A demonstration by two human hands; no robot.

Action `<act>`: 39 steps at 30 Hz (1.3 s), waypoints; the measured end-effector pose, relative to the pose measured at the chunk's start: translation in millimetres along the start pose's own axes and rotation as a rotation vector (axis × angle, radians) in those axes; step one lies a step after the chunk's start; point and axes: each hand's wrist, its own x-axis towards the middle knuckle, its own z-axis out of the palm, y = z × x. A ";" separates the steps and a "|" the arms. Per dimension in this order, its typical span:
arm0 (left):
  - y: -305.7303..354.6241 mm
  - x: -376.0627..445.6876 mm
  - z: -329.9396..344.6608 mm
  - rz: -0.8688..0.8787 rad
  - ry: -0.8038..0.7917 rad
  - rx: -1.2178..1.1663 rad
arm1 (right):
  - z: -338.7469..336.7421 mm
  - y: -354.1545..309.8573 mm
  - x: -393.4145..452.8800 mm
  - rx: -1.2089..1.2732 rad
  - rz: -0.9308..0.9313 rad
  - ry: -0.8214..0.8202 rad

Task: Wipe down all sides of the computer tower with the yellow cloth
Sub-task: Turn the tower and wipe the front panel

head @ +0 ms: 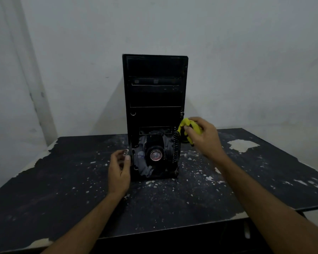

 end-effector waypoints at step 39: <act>58.2 58.6 6.1 0.081 0.054 -0.118 | 3.0 -24.0 22.4 -0.176 -0.220 0.128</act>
